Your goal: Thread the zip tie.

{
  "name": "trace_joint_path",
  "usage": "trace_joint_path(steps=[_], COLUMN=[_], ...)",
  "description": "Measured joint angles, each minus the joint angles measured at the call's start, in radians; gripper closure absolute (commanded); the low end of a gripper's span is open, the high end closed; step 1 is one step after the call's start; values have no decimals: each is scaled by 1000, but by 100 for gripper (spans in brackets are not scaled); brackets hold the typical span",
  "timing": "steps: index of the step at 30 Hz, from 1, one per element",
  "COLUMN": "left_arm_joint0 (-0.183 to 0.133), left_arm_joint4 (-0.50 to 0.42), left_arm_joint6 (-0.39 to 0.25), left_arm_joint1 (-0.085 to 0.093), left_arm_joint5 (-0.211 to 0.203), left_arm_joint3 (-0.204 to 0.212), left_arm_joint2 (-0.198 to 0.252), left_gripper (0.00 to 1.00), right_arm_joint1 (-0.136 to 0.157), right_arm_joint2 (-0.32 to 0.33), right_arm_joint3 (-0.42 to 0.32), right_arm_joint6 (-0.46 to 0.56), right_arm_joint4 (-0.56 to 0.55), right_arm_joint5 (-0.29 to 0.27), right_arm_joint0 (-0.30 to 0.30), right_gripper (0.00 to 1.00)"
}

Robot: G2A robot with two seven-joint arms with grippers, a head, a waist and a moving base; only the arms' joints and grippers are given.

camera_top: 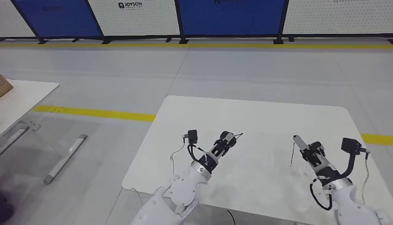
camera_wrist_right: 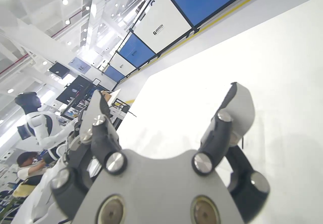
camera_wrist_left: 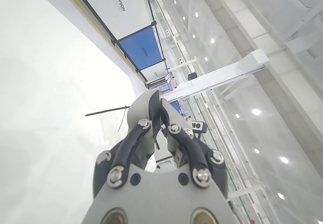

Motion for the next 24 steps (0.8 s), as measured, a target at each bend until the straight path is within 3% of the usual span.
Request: trace_joint_path(steps=[5,11,16,24], left_arm_joint0=[-9,-8,0,18], left_arm_joint4=[37,10,-48,-65], left_arm_joint6=[46,35,-13,1], left_arm_joint1=[-6,-8,-6,-5], left_arm_joint5=[27,21,9,-3], left_arm_joint3=[23,35,33,20], left_arm_joint2=[13,12,-2,-15], left_gripper=[100,100,100,100], right_arm_joint1=[0,0,0,0], right_arm_joint2=[0,0,0,0], right_arm_joint3=[0,0,0,0], right_arm_joint6=[0,0,0,0], right_arm_joint4=[0,0,0,0], right_arm_joint5=[0,0,0,0], right_arm_joint0=[0,0,0,0], right_gripper=[0,0,0,0])
